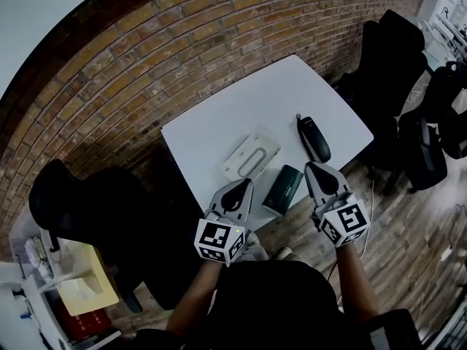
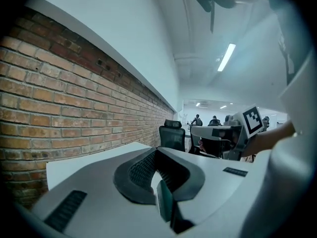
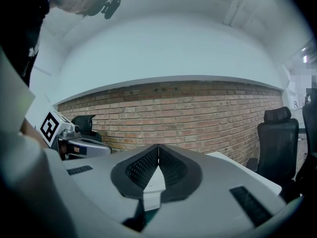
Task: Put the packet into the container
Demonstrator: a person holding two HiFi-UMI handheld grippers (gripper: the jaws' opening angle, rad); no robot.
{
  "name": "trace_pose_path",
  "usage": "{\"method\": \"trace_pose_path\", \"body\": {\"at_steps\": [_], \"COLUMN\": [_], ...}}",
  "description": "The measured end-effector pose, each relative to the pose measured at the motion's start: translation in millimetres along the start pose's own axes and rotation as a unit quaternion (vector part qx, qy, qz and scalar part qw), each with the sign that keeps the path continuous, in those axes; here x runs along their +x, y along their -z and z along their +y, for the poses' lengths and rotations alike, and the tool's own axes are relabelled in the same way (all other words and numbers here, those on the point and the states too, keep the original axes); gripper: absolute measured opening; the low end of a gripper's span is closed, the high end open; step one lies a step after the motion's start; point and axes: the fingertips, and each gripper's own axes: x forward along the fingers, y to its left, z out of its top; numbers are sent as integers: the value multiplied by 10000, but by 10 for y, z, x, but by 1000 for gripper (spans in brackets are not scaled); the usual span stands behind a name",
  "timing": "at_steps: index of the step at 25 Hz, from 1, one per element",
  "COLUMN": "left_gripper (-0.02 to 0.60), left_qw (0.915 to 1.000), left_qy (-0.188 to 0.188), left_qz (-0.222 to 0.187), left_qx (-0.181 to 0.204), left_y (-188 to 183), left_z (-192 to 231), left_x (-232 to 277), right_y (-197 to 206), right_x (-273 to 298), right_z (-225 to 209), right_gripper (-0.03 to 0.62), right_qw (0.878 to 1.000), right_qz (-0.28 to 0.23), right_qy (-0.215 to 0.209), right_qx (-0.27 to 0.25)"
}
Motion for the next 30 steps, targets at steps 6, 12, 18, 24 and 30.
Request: {"method": "trace_pose_path", "body": {"at_steps": [6,12,18,24,30], "left_gripper": [-3,-3,-3,-2,247], "left_qw": [9998,9993,9992,9968,9937], "left_qy": [192,280,19,-539,-779], "left_qz": [20,217,399,552,743], "left_qx": [-105,-128,6,-206,-313], "left_y": [106,223,351,473,648], "left_z": [142,56,-150,-269,-468], "left_x": [95,179,247,302,477], "right_y": [87,118,181,186,227], "right_x": [138,204,286,385,437], "right_z": [-45,-144,-285,-439,-562], "right_gripper": [5,5,5,5,5], "right_qw": [9993,9992,9995,9980,9945], "right_qz": [161,229,310,346,440], "right_qy": [325,320,-64,-500,-935], "right_qx": [-134,-49,54,139,145]}}
